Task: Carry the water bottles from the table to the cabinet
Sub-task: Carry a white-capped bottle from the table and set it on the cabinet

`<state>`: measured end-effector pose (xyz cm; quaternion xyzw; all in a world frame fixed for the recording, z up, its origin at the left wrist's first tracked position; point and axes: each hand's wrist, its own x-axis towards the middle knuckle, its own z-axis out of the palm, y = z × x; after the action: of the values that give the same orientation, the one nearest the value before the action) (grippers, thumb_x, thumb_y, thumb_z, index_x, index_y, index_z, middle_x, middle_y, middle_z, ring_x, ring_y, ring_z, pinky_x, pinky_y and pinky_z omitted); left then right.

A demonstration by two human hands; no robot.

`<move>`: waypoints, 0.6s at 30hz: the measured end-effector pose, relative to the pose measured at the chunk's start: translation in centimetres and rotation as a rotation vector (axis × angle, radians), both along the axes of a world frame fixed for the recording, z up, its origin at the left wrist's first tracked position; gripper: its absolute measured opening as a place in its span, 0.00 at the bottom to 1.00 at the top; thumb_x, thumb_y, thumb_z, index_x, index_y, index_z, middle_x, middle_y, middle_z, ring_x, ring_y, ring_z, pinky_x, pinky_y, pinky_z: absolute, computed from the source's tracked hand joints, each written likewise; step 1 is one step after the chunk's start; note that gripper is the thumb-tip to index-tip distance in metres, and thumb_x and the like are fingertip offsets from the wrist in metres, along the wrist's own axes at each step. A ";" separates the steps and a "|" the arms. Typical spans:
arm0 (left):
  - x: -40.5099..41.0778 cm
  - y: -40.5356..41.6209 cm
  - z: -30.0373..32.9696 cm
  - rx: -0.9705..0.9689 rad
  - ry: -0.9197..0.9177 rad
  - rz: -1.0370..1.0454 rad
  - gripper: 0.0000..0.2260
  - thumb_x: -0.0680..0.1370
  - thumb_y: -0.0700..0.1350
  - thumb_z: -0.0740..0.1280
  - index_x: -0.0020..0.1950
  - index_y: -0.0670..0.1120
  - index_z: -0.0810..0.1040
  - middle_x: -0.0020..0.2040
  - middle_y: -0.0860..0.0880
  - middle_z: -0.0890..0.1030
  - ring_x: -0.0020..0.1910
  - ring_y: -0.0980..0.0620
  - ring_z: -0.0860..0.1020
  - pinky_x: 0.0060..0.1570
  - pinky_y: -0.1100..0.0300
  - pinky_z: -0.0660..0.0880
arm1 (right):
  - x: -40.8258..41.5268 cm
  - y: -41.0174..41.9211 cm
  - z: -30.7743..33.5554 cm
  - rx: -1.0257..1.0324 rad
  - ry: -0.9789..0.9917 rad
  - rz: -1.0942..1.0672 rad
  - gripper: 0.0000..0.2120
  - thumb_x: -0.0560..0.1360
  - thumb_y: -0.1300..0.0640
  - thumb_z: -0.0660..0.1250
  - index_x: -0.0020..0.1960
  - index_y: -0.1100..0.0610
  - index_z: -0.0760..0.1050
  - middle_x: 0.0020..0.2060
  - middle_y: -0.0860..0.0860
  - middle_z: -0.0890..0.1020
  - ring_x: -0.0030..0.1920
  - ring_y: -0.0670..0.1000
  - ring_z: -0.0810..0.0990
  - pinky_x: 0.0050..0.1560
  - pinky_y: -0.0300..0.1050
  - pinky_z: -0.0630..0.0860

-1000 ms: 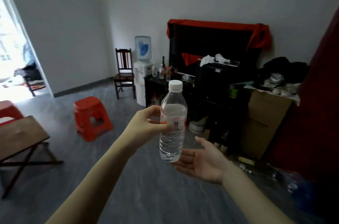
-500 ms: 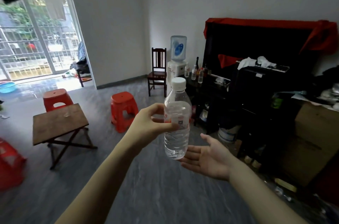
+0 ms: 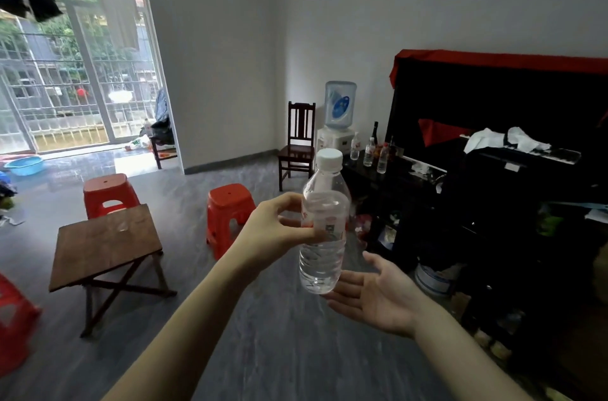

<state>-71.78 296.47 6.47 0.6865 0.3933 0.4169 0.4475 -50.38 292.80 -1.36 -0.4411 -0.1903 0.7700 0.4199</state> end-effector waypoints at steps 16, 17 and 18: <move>0.6 21.2 -2.1 -0.025 0.053 -0.067 0.20 0.67 0.44 0.83 0.56 0.52 0.83 0.50 0.51 0.87 0.46 0.54 0.87 0.44 0.62 0.81 | 0.9 19.9 -0.8 -0.093 -0.011 -0.032 0.35 0.80 0.40 0.55 0.67 0.71 0.72 0.56 0.67 0.81 0.50 0.64 0.83 0.52 0.56 0.79; 1.0 22.5 -2.3 -0.027 0.059 -0.069 0.21 0.67 0.44 0.83 0.56 0.53 0.83 0.51 0.51 0.87 0.47 0.53 0.87 0.47 0.60 0.82 | 1.1 21.0 -1.0 -0.096 -0.006 -0.032 0.35 0.80 0.40 0.55 0.66 0.71 0.72 0.55 0.67 0.81 0.50 0.64 0.83 0.52 0.56 0.79; 1.3 23.7 -2.4 -0.030 0.068 -0.073 0.21 0.66 0.45 0.83 0.57 0.53 0.82 0.52 0.52 0.86 0.48 0.53 0.86 0.49 0.58 0.82 | 1.4 22.2 -1.2 -0.097 -0.001 -0.033 0.34 0.80 0.40 0.55 0.65 0.71 0.72 0.55 0.67 0.81 0.50 0.64 0.84 0.51 0.56 0.80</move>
<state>-70.48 320.17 4.04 0.7074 0.3890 0.3709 0.4590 -48.95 314.95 -2.53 -0.4641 -0.1458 0.7712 0.4106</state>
